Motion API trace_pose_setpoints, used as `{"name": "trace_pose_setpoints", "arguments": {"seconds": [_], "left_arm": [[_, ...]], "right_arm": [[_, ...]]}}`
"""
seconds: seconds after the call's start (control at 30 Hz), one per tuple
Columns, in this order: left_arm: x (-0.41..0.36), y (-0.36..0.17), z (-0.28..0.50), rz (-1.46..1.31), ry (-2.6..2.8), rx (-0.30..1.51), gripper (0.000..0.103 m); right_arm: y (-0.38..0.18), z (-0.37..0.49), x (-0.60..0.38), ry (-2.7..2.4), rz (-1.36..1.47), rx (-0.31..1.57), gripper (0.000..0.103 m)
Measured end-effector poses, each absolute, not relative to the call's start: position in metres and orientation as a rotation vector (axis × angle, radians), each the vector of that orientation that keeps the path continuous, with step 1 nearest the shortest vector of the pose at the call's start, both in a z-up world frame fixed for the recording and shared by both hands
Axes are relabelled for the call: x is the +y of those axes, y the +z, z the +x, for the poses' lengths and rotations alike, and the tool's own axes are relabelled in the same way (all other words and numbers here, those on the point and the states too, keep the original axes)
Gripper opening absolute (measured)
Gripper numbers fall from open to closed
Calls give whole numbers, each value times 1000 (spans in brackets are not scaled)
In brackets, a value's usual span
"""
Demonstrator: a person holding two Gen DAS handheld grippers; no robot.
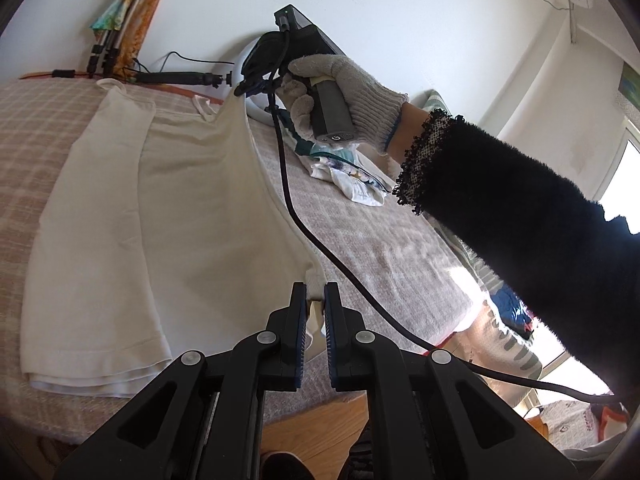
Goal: Fold small clothes
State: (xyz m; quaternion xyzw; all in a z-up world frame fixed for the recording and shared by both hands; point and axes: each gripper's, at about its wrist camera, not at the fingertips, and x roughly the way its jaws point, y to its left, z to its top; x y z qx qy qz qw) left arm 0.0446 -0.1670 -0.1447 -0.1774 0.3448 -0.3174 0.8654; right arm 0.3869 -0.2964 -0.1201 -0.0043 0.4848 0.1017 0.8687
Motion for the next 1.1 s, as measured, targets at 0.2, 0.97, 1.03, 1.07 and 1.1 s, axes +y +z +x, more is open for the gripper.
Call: {"name": "trace_pose_setpoints", "arguments": {"seconds": [0.2, 0.97, 1.03, 1.07, 1.1], "left_arm": [[-150, -151, 48, -416, -607, 724, 7], [-113, -151, 37, -354, -616, 808, 29], [-99, -142, 31, -347, -598, 789, 36], [-90, -139, 30, -346, -582, 786, 36], [-81, -137, 30, -348, -560, 787, 37]], "right_arm": [[-126, 391, -246, 212, -80, 1021, 2], [-147, 356, -223, 317, -15, 1046, 29], [-139, 324, -243, 317, 21, 1037, 29], [-137, 306, -253, 314, 31, 1036, 29], [-137, 287, -263, 309, 40, 1038, 30]]}}
